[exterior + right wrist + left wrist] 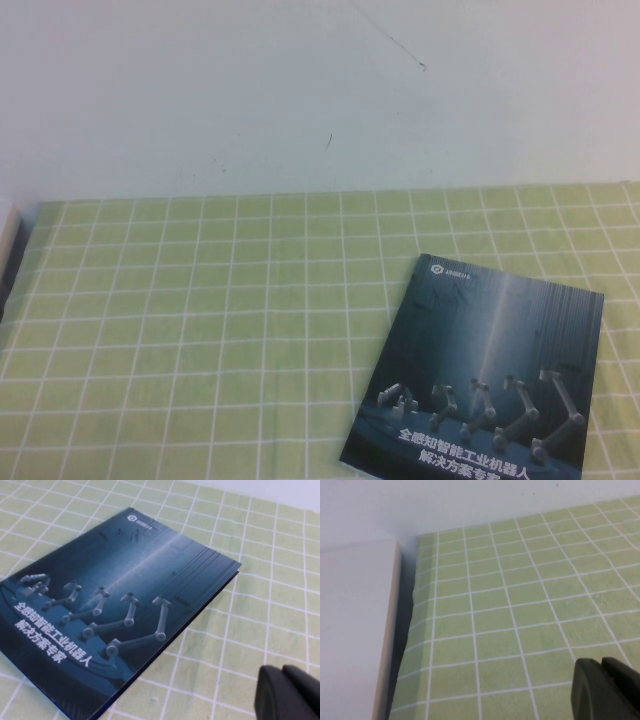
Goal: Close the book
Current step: 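Close the open booklet and leave it lying on the table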
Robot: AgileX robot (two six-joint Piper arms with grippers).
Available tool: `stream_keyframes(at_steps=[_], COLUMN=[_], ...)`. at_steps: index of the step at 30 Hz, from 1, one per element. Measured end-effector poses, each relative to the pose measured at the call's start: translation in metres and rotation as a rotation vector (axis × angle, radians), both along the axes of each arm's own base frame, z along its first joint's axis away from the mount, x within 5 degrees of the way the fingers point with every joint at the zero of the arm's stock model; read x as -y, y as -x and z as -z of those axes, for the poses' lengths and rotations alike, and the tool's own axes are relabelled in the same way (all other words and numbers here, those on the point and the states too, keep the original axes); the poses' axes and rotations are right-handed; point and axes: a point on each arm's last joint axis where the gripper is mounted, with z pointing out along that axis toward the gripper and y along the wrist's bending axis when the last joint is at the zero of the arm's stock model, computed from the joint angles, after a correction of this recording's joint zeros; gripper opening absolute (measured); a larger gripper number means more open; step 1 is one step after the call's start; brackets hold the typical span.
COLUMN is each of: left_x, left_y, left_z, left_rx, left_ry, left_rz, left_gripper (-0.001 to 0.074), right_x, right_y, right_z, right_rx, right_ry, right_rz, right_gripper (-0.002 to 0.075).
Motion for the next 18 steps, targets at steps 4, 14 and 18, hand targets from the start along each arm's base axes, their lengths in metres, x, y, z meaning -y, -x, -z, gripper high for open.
stream_keyframes(at_steps=[4,14,18], left_x=[-0.0024,-0.0032,-0.0033], left_y=[-0.0001,-0.0001,-0.0001], left_z=[0.0004,0.0006,0.0006], left_rx=[-0.013,-0.015,-0.016], left_ry=[0.087,0.093,0.101], left_rz=[-0.052,-0.062,-0.065], left_gripper=[-0.0004,-0.0004,-0.0004], right_x=[-0.0001,-0.0001,-0.0001], right_y=[0.0,0.0,0.0], right_z=[0.0,0.0,0.0], right_rx=[-0.001,-0.001,-0.001], right_ry=[-0.002,-0.002,-0.002], right_rz=[0.0,0.0,0.0], right_gripper=[-0.0003,-0.0003,-0.0003])
